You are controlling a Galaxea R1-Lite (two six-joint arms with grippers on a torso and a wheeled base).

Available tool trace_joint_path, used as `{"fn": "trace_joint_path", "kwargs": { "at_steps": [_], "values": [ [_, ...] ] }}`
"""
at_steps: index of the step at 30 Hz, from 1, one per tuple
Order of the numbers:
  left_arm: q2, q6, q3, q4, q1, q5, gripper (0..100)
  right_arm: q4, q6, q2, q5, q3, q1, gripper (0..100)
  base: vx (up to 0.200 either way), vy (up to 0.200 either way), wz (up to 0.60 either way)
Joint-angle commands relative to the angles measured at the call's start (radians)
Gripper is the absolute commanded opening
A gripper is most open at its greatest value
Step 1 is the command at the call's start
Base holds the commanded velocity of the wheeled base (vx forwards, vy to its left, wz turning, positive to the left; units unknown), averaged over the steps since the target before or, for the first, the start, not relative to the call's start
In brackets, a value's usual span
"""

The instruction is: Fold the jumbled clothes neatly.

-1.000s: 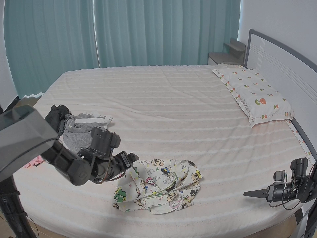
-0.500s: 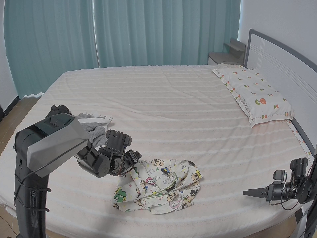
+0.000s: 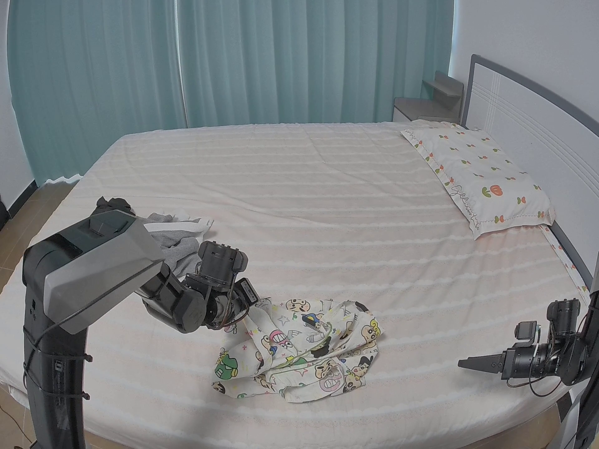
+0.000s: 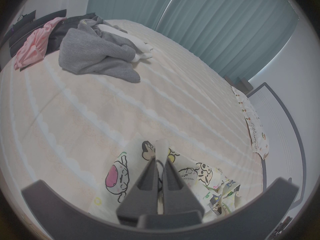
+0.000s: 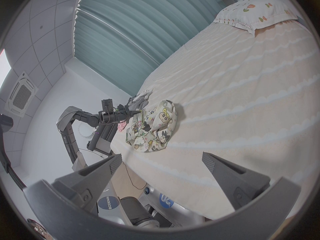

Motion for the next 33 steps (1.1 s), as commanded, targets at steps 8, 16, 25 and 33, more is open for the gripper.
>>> {"fn": "trace_joint_path", "kwargs": {
  "at_steps": [8, 16, 25, 33],
  "values": [
    [-0.19, 0.016, 0.11, -0.007, -0.12, 0.016, 0, 0.0, 0.0, 0.0, 0.0, 0.018, 0.0, 100, 0.0, 0.0, 0.0],
    [-0.27, 0.017, 0.138, -0.008, -0.284, 0.021, 0, -0.002, 0.0, 0.0, 0.0, 0.018, 0.0, 100, 0.0, 0.0, 0.0],
    [-0.239, 0.016, 0.124, -0.2, -0.394, 0.021, 0, -0.002, -0.001, 0.001, 0.0, 0.018, 0.0, 100, 0.0, 0.0, 0.0],
    [-0.19, 0.016, 0.122, -0.28, -0.474, 0.021, 0, -0.002, -0.001, 0.003, 0.0, 0.018, 0.0, 100, 0.0, 0.0, 0.0]
  ]
}}
